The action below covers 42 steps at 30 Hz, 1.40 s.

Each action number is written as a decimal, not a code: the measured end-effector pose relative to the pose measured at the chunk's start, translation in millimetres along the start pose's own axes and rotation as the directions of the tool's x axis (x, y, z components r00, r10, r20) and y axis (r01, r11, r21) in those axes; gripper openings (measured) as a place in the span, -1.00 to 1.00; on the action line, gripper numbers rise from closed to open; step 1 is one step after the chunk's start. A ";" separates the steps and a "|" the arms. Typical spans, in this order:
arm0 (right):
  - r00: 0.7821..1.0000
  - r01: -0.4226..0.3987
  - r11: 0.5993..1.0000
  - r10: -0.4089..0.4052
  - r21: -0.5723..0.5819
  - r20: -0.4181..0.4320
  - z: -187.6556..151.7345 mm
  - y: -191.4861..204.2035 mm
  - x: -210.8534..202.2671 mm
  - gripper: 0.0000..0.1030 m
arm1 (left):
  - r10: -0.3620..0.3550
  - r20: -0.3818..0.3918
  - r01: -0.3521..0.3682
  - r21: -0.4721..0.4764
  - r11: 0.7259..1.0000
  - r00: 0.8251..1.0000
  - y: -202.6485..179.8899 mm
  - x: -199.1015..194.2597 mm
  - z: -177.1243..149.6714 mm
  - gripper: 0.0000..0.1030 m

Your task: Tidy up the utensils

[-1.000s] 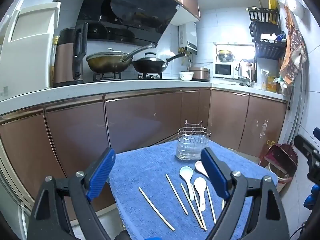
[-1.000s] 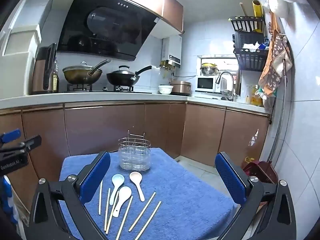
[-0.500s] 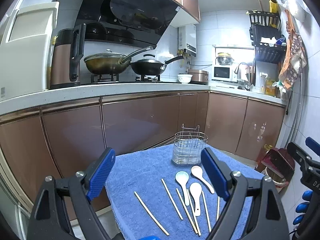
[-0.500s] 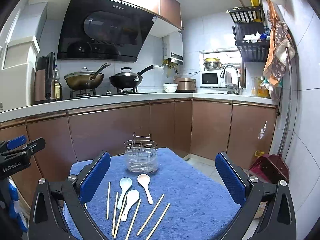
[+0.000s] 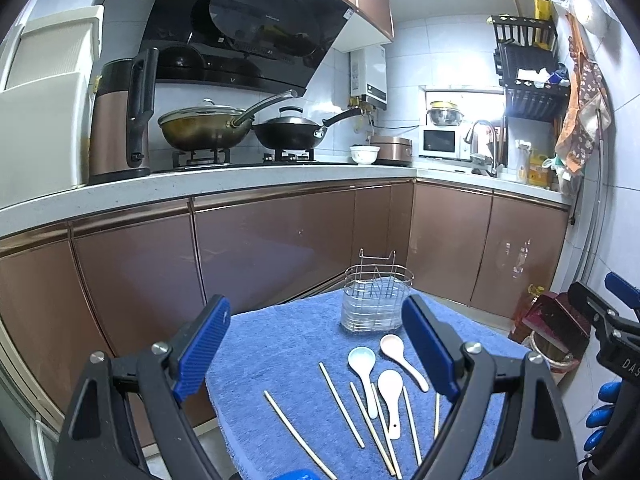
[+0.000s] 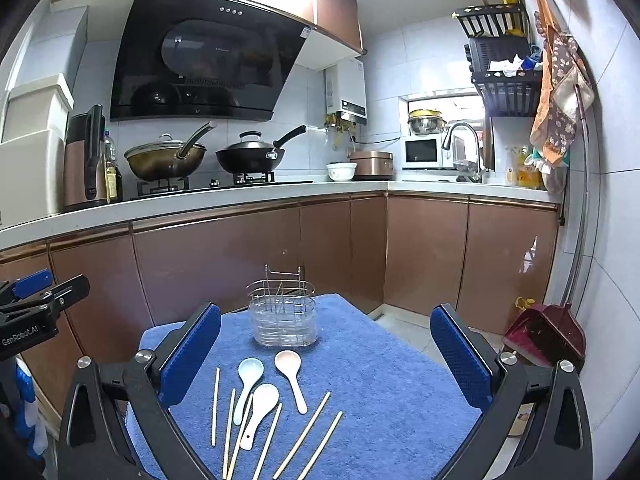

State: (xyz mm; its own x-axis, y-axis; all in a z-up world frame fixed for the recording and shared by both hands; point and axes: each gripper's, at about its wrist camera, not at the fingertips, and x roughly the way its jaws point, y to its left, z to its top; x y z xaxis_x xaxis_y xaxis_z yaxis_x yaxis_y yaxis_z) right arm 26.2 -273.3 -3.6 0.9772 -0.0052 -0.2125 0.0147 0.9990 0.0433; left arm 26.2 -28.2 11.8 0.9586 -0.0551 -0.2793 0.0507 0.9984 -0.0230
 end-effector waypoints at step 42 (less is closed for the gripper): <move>0.990 -0.072 0.995 0.079 0.066 -0.113 -11.4 -21.1 79.4 1.00 | -0.002 -0.092 -0.012 -0.143 0.990 0.996 29.6 94.6 8.4 0.69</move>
State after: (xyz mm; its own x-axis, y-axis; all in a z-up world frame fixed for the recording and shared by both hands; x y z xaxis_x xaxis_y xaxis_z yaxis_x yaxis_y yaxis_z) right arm 101.1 -294.3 -32.5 0.9451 0.0791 -0.3171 -0.0417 0.9915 0.1231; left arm 120.7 -3.8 -7.2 0.9287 -0.0572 -0.3665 -0.0010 0.9877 -0.1565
